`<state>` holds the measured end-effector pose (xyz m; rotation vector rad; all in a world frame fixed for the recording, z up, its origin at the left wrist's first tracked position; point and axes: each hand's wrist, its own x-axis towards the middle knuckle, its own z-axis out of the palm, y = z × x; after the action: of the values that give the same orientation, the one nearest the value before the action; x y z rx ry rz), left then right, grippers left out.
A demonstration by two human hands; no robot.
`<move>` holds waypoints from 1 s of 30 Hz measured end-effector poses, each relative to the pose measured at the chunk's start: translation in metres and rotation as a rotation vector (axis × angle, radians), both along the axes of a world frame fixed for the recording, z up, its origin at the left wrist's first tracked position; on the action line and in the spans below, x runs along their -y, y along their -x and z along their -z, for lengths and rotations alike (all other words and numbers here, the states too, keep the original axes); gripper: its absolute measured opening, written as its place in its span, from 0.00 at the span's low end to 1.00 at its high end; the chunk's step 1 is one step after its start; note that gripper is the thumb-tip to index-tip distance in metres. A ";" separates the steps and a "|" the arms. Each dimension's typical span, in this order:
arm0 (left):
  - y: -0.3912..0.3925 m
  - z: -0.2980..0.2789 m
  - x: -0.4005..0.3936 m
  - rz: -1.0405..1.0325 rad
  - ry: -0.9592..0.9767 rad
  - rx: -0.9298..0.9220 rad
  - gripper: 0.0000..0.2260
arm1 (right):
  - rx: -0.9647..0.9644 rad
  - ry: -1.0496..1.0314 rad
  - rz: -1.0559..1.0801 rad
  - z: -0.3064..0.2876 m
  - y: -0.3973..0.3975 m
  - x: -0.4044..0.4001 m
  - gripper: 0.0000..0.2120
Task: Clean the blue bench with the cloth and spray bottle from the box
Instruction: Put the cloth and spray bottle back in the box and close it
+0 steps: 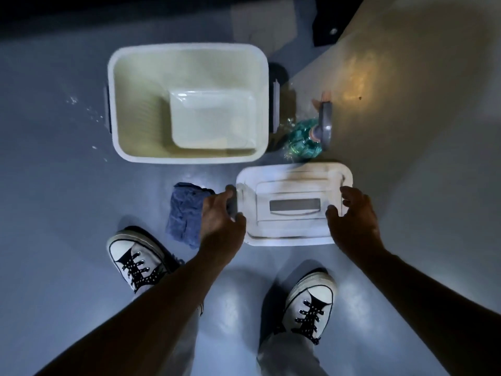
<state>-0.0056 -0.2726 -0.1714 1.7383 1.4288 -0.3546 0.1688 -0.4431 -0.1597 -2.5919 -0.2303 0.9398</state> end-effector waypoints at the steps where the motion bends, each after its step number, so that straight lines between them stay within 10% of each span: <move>1: 0.004 -0.007 -0.006 -0.001 -0.038 -0.010 0.18 | 0.009 -0.043 -0.023 -0.004 -0.002 -0.008 0.25; 11: 0.054 0.033 -0.050 0.036 -0.119 -0.270 0.40 | 0.015 -0.401 -0.030 0.061 -0.054 -0.086 0.50; 21: 0.075 0.043 -0.063 0.097 -0.150 -0.114 0.22 | 0.126 -0.436 -0.008 0.065 -0.046 -0.083 0.40; 30: 0.057 -0.101 -0.081 -0.031 -0.071 0.437 0.08 | 0.187 -0.479 0.048 -0.039 -0.028 -0.087 0.34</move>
<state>-0.0624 -0.1917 -0.0705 1.7162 1.1581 0.0932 0.1969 -0.3556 -0.1206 -2.2236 -0.3893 0.5411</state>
